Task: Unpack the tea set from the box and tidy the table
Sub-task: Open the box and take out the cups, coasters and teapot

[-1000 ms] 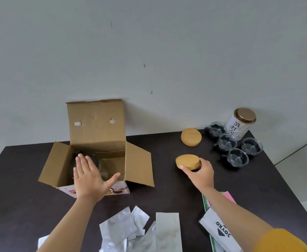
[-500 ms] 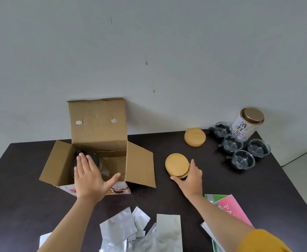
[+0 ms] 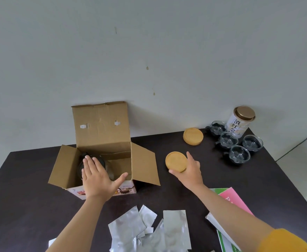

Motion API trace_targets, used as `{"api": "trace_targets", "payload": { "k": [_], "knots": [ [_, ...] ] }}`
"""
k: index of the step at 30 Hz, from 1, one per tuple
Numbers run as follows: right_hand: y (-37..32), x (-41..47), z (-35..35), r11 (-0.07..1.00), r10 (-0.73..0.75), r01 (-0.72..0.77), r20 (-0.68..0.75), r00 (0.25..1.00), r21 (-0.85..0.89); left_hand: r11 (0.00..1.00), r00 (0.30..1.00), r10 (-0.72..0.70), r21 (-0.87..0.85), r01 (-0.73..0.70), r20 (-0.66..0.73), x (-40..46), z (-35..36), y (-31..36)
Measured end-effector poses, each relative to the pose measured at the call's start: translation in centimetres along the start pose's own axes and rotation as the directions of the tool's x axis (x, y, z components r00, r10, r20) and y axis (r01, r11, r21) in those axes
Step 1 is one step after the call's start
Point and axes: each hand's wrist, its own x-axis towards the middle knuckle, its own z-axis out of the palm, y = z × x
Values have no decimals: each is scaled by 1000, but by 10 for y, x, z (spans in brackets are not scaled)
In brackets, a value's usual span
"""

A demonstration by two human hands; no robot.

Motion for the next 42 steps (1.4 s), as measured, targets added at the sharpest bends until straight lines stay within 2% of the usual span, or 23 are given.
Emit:
{"api": "trace_targets", "payload": {
  "k": [5, 7, 9, 12, 16, 21, 25, 28, 32, 38, 42],
  "knots": [
    [-59, -15, 6, 986, -128, 131, -32, 991, 108, 1000, 991, 6, 18, -8, 132, 1, -15, 0],
    [-91, -21, 13, 970, -207, 209, -30, 978, 123, 998, 987, 22, -62, -12, 159, 2, -23, -2],
    [-124, -28, 23, 951, -272, 270, -8, 962, 154, 990, 988, 60, -131, -41, 140, 2, -29, -11],
    [-169, -37, 43, 922, -359, 353, 10, 933, 157, 992, 993, 90, -96, -83, 72, -1, -36, -35],
    [-219, -44, 73, 925, -377, 361, 171, 910, 117, 995, 996, 69, -78, -64, 62, -5, -38, -81],
    [-261, -45, 106, 930, -302, 362, 415, 858, -70, 991, 987, 92, -111, -77, 134, -9, -26, -106],
    [-274, -47, 126, 830, -222, 445, 534, 816, -337, 965, 987, 106, -250, -73, 121, -10, -19, -108],
    [-275, -48, 137, 773, -220, 472, 520, 825, -424, 952, 989, 108, -295, -75, 99, -9, -16, -110],
    [-276, -48, 140, 759, -256, 491, 498, 828, -427, 952, 990, 107, -297, -75, 93, -8, -13, -110],
    [-265, -49, 127, 778, -353, 510, 417, 837, -365, 972, 989, 113, -219, -89, 99, -8, -16, -112],
    [-275, -46, 82, 851, -373, 484, 416, 830, -202, 984, 987, 116, -145, -99, 111, -6, -19, -115]
  ]
}}
